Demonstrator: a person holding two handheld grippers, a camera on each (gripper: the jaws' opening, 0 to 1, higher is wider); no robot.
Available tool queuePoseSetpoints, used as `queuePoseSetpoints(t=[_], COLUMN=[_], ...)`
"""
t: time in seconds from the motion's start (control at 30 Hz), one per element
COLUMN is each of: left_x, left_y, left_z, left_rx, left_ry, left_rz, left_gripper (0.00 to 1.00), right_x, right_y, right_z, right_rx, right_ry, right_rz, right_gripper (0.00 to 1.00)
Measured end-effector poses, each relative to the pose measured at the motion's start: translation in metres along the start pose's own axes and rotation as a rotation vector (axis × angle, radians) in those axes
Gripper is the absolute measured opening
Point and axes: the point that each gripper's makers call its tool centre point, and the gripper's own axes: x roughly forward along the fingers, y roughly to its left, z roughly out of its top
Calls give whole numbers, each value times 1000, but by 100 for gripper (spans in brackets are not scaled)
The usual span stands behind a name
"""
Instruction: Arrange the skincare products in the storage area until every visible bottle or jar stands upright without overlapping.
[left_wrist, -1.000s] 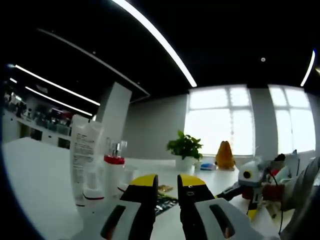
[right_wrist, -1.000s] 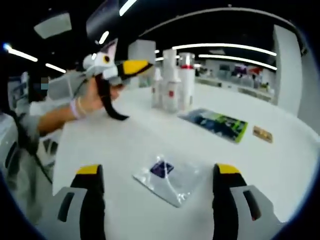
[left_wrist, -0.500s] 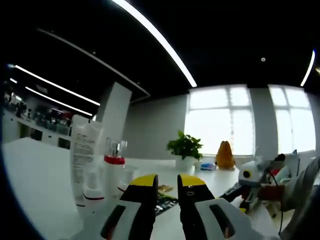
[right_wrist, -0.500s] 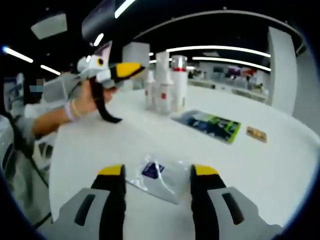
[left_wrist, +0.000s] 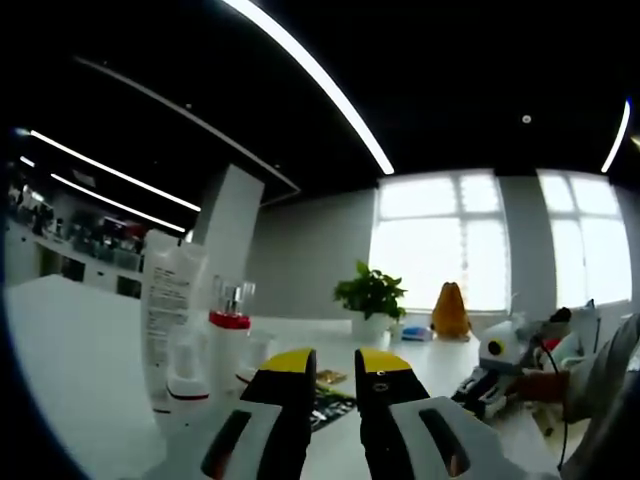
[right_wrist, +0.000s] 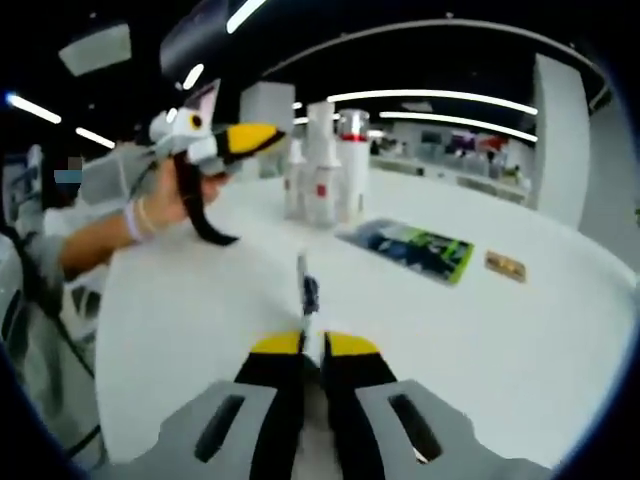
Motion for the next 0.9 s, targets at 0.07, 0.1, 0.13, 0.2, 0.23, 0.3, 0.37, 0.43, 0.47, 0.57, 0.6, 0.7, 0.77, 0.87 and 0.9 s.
queuePoseSetpoints(t=[0.07,0.1,0.13,0.2,0.23,0.3,0.37,0.43,0.47,0.57,0.6,0.7,0.77,0.87,0.9], left_x=[0,0,0,0,0,0,0,1,1,2,2,3,3,2,1], left_y=[0,0,0,1,1,0,0,-1,-2,-4,-5,-8,-9,-16,-19], left_z=[0,0,0,0,0,0,0,0,0,-1,-1,-1,-1,5,7], left_rx=[0,-1,-1,-1,-2,-4,-6,-6,-7,-11,-10,-11,-6,-33,-49], left_ry=[-1,-1,-2,-2,-2,-1,-1,0,1,5,5,7,7,-18,-30], left_rz=[-1,0,0,0,-1,-3,-6,-11,-14,-28,-34,-49,-55,-96,-113], left_gripper=[16,16,16,16,16,16,16,16,16,16,16,16,16,16,16], right_x=[-3,-5,-4,-4,-6,-6,-5,-3,-1,1,3,9,13,19,20], right_y=[4,6,6,8,9,11,14,17,17,21,21,17,17,23,25], right_z=[0,0,1,1,1,1,1,3,4,20,26,56,72,94,103], right_rx=[-13,-1,0,-12,-14,-8,-8,-9,-12,-38,-51,-119,-162,-216,-254], right_ry=[-4,8,18,32,38,57,70,85,86,43,26,-61,-86,-117,-126], right_rz=[17,14,11,5,4,1,8,12,13,12,5,-53,-77,-89,-100], right_gripper=[1,1,0,0,0,0,0,0,0,0,0,0,0,0,0])
